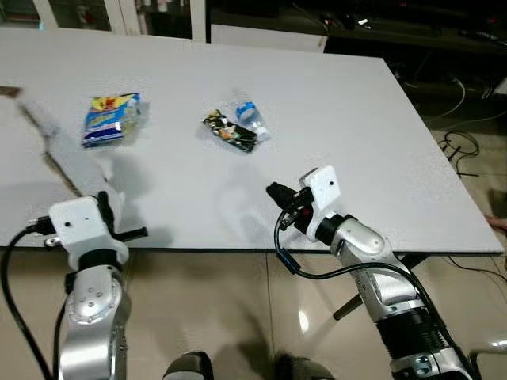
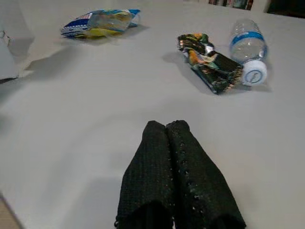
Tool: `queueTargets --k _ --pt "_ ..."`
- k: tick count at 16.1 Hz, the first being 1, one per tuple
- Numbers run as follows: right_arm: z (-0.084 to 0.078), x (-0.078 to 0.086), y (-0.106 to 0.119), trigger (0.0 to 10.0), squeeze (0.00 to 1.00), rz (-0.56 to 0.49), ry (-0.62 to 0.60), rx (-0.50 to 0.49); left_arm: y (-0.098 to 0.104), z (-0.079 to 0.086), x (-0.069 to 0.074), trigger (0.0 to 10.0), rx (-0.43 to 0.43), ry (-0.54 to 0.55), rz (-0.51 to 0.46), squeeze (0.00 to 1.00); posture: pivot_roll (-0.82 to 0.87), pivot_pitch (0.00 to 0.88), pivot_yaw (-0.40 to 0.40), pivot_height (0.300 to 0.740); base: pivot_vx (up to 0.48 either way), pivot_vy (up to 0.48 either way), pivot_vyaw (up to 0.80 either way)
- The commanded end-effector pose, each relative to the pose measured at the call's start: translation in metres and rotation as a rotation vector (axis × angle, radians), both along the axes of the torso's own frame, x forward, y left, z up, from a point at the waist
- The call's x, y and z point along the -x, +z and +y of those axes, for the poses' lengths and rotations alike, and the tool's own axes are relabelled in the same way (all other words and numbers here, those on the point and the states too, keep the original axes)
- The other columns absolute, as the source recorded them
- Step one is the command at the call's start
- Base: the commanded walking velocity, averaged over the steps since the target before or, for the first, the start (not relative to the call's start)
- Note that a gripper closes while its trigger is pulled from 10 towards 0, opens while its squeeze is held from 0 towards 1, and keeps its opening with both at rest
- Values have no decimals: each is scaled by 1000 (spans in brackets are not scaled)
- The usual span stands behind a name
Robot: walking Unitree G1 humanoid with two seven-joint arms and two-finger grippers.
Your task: Picking trash to rubbish bin
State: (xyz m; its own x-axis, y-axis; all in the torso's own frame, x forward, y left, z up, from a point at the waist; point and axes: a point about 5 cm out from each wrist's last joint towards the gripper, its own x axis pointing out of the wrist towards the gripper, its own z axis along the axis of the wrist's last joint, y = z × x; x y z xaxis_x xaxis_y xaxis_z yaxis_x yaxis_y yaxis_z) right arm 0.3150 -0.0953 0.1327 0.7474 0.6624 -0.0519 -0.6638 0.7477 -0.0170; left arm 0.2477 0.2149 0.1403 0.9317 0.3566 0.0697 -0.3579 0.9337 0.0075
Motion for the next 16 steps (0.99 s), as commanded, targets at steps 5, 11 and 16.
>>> queueTargets --k 5,11,16 --pt "-6 0 -1 10000 0 -2 -22 12 -7 -4 -1 10000 26 -23 38 0 -22 138 -36 740 0 478 0" --pt "-7 -1 0 10000 0 -3 -28 16 -8 -5 -3 10000 28 -27 47 0 -22 138 -36 740 0 479 0" --pt "-6 -2 -1 10000 0 -4 -28 16 -9 -3 -3 10000 24 -21 56 0 -21 132 -34 740 0 480 0"
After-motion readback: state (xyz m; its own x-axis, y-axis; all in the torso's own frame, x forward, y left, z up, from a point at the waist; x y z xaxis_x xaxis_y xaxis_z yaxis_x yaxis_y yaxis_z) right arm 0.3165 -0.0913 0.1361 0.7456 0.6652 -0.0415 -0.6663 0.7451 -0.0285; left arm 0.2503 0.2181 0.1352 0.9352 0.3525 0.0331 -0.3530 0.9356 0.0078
